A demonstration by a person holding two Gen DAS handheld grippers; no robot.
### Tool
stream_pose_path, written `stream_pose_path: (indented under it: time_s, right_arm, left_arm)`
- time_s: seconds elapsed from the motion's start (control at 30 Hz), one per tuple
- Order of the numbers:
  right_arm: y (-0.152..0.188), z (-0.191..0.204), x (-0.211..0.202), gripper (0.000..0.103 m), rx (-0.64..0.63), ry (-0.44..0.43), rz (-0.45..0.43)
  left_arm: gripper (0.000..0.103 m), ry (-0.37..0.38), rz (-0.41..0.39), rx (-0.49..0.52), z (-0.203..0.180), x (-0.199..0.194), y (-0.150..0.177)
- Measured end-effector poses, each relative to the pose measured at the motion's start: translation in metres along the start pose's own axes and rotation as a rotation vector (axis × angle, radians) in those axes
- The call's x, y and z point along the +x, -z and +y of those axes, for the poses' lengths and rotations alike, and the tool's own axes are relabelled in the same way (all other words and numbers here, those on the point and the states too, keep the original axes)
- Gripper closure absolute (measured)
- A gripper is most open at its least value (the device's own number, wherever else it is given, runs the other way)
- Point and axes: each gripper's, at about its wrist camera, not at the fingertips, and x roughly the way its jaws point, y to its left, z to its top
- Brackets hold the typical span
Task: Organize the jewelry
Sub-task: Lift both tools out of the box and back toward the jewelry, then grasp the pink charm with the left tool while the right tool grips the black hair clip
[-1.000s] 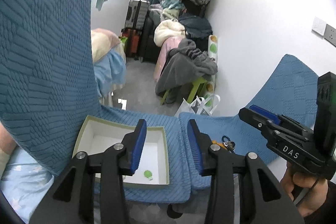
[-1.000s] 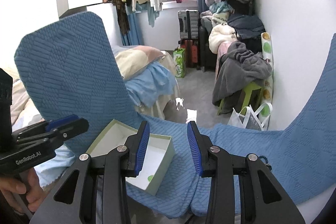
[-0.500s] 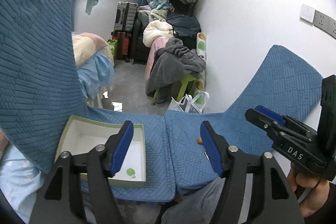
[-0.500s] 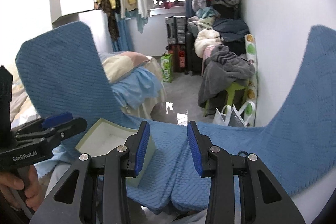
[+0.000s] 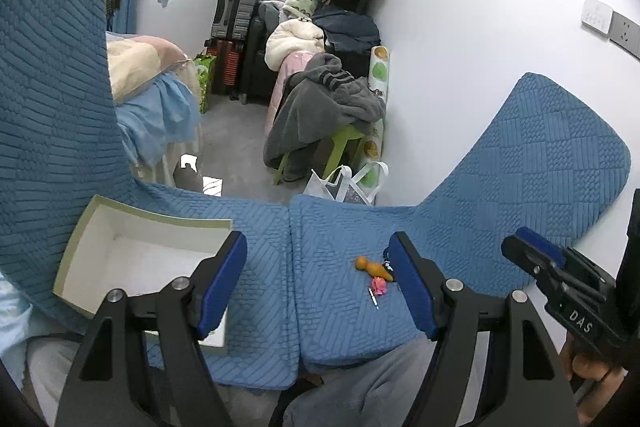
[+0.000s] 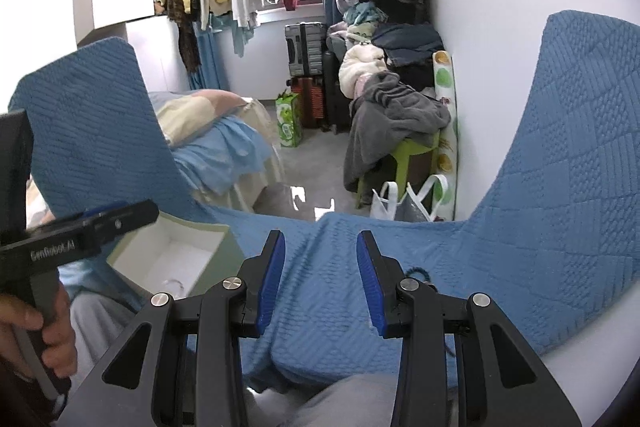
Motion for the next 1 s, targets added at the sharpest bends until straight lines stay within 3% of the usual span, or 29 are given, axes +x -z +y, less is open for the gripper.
stream_pose_path:
  time_s: [0.3,0.57,0.67,1.0]
  right_arm:
    - [0.016,-0.039,0.003,0.068,0.029,0.013,0.003]
    - [0.033,-0.079,0.023,0.069,0.075,0.039,0.041]
    - [0.042,-0.097,0.036,0.078,0.094,0.047,0.063]
    - [0.089,-0.161,0.101,0.080,0.150,0.055,0.229]
  left_arm:
    - [0.030,0.008,0.015,-0.022,-0.015,0.030,0.010]
    - [0.032,0.031,0.139,-0.021,-0.020,0.085,0.035]
    - [0.038,0.067,0.212,-0.016,-0.025,0.114,0.045]
    - [0.051,0.182,0.361,0.066,-0.059,0.199,0.071]
